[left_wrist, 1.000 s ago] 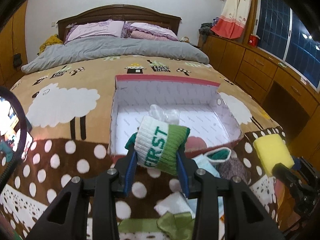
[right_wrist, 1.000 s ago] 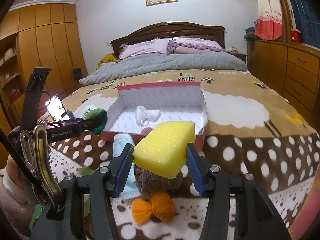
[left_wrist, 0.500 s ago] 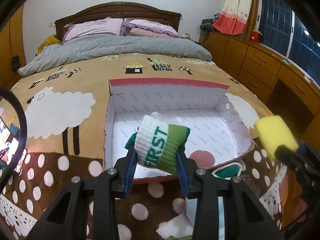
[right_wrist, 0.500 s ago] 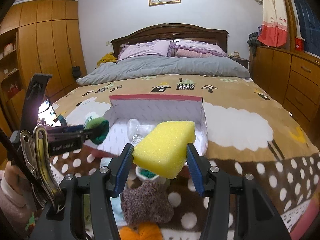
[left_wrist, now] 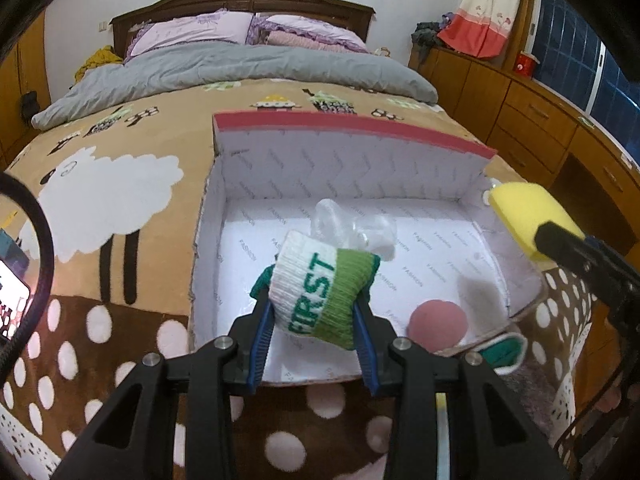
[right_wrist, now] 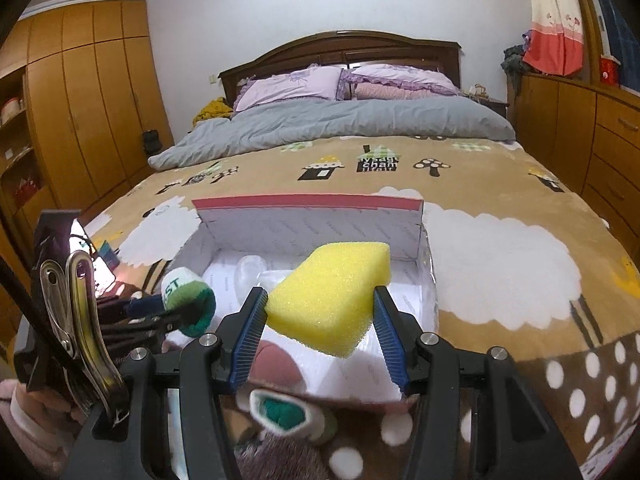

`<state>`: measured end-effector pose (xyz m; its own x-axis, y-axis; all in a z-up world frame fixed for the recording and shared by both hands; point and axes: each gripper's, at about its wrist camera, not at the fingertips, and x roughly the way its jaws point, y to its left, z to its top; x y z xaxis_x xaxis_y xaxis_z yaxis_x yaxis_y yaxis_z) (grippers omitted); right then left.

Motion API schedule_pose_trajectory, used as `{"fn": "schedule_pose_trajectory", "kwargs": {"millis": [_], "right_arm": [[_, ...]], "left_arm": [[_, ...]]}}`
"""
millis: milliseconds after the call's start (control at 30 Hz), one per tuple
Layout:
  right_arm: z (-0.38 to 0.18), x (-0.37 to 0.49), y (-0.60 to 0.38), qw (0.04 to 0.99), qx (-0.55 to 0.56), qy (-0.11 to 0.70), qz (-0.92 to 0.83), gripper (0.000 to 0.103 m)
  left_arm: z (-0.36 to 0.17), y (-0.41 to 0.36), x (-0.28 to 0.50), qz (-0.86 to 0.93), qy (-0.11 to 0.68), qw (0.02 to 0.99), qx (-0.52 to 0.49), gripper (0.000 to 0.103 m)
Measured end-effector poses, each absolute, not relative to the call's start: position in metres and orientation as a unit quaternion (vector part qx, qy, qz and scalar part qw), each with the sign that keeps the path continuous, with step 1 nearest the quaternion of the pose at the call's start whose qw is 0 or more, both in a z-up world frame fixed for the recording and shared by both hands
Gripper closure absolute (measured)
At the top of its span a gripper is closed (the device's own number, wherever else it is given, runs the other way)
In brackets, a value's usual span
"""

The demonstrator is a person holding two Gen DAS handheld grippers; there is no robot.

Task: Organize soft objects
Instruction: 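Carry the FIRST sock with the left gripper while the right carries the yellow sponge into the box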

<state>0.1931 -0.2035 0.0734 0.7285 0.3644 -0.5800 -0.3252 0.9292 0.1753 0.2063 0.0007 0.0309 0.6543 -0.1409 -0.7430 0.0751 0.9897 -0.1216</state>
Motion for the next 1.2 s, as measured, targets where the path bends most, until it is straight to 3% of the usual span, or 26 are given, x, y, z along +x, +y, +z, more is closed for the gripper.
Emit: {"fn": "schedule_pose_trajectory", "kwargs": {"millis": [967, 1200], "right_arm": [[0.019, 0.246, -0.197, 0.904, 0.034, 0.388, 0.176, 0.048], [0.018, 0.247, -0.196, 0.905, 0.028, 0.387, 0.173, 0.047]], "left_arm": [[0.008, 0.003, 0.217, -0.043, 0.418, 0.907, -0.027, 0.062], [0.008, 0.003, 0.218, -0.042, 0.419, 0.907, -0.025, 0.056]]}}
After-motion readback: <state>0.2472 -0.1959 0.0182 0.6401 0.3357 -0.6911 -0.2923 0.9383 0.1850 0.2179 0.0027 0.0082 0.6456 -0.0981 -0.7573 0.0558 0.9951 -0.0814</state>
